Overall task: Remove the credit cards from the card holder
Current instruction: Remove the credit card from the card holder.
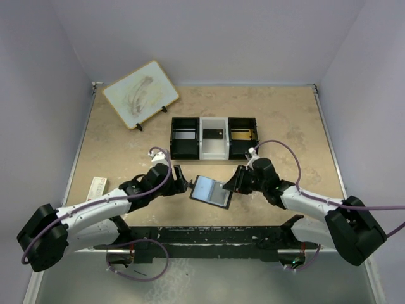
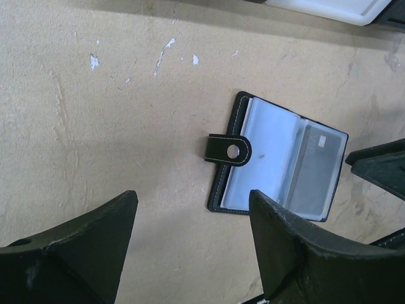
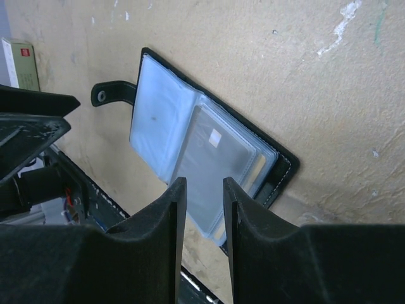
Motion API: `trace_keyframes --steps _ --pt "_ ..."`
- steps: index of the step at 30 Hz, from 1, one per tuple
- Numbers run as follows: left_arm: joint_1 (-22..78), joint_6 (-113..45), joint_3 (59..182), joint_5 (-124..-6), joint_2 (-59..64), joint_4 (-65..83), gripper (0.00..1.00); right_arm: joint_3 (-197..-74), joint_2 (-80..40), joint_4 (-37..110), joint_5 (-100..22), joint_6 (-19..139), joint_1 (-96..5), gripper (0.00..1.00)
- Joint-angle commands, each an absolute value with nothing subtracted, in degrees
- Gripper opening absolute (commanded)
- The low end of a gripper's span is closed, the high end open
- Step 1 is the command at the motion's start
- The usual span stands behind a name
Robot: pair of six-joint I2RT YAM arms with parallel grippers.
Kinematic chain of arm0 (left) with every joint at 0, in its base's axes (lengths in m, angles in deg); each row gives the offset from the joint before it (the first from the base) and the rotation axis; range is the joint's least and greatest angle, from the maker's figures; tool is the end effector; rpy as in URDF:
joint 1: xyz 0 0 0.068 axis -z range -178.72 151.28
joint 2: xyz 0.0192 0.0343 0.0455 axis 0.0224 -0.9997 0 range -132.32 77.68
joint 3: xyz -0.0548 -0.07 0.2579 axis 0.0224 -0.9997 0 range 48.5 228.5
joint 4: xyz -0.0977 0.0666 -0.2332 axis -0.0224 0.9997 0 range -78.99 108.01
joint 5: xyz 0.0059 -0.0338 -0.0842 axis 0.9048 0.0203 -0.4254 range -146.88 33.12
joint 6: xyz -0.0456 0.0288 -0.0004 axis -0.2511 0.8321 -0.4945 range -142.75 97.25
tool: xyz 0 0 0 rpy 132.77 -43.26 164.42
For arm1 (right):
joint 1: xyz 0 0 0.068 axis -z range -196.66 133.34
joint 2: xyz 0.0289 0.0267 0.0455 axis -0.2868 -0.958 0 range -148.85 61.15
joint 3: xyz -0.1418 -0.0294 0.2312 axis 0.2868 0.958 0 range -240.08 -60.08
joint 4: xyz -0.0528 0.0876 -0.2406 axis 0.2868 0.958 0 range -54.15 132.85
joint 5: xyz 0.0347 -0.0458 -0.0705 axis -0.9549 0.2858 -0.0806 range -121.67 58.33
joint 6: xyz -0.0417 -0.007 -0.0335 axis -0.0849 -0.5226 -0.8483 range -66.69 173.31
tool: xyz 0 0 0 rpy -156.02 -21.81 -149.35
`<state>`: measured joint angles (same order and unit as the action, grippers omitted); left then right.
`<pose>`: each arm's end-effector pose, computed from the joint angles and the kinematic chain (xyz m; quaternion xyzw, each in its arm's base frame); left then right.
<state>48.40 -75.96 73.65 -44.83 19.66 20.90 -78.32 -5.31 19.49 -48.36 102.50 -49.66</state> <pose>0.1404 -0.1403 0.1809 -0.0905 0.9076 -0.2444 0.3291 0.1743 0.1253 0.1558 0.0520 0.8661 0.4115 0.2789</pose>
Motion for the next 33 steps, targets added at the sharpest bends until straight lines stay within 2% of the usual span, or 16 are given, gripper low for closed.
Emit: trace_keyframes --steps 1,6,16,24,31,33 --pt "49.0 -77.2 73.8 -44.1 16.9 14.7 0.68 -77.7 -5.4 16.0 -49.3 104.0 -49.6 0.32" --pt "50.8 -77.2 74.3 -44.4 13.6 12.5 0.63 -77.6 -7.0 17.4 -47.6 105.0 -49.7 0.31" --pt "53.7 -75.3 77.3 -43.1 7.1 13.8 0.60 -74.6 -9.4 13.6 -48.3 107.0 -49.7 0.29" --pt "56.7 -74.8 80.3 -40.5 0.8 14.7 0.41 -72.7 -10.2 10.1 -49.9 111.9 -49.6 0.28" --pt "58.3 -75.6 81.5 -37.7 -0.9 17.0 0.21 -70.5 -7.6 10.1 -45.2 119.3 -49.6 0.29" --pt "58.4 -75.8 81.6 -37.5 -0.9 17.3 0.17 -69.1 -6.0 9.4 -43.9 121.0 -49.6 0.30"
